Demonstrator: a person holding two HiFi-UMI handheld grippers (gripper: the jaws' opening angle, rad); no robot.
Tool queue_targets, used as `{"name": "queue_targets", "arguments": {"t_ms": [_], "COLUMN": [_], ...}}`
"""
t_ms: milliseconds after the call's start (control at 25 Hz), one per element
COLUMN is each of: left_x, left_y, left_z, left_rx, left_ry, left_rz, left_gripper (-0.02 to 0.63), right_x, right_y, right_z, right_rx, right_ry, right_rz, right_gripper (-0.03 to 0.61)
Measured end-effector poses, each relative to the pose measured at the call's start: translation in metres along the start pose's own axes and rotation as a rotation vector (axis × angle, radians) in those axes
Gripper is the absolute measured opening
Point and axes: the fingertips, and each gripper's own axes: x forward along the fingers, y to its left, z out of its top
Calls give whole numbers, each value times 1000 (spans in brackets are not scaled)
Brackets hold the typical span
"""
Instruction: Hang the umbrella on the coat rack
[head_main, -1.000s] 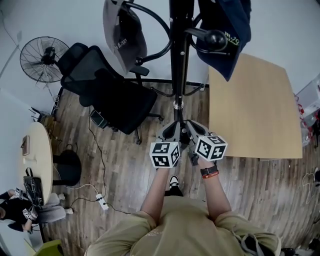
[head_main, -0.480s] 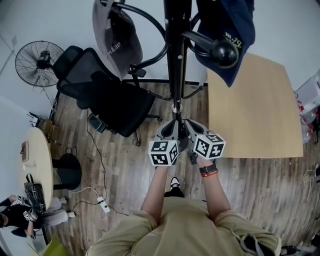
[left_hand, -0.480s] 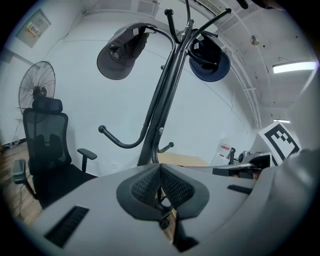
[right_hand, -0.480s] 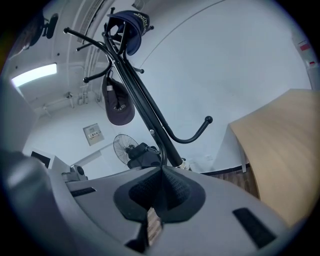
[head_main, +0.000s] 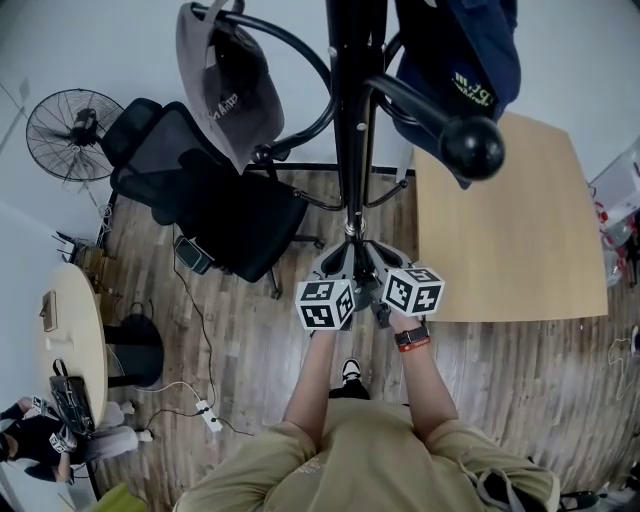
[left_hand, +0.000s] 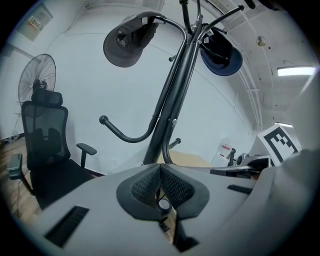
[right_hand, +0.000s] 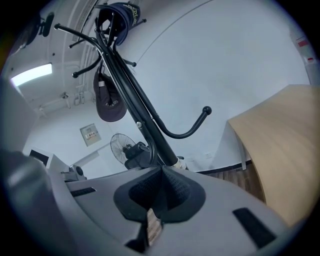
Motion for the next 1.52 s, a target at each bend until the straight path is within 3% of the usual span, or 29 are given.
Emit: {"name": "queue_targets", "arguments": {"t_ms": [240,400,680,760,1040,1520], "left_x": [6,6,-1,-7,-38,-127], "left_y": [-2,-7,-5,-4,-12,-78], "left_z": [-11,-18,-20,-24,-30,-35], "left_rx": [61,141,100,105,111,171], "left_ry": [25,34,20,29,16,-80], "left_rz": [-53,-75,-57,-46,-14,22], "left_gripper": [25,25,25,25,25,25], "right_x": [6,7,2,-6,-43,-162], "right_y": [-3,-2,-2,-5,-8,17], "right_z": [-8,-13,-16,-16,-18,-22], "right_rx": [28,-48,-111,-117,-118,-186], "right_ry": [4,24,49,44,25,-57], "right_rz": [23,27,17,-4,-46,-57], "right_gripper": [23,20,41,15,15,15]}}
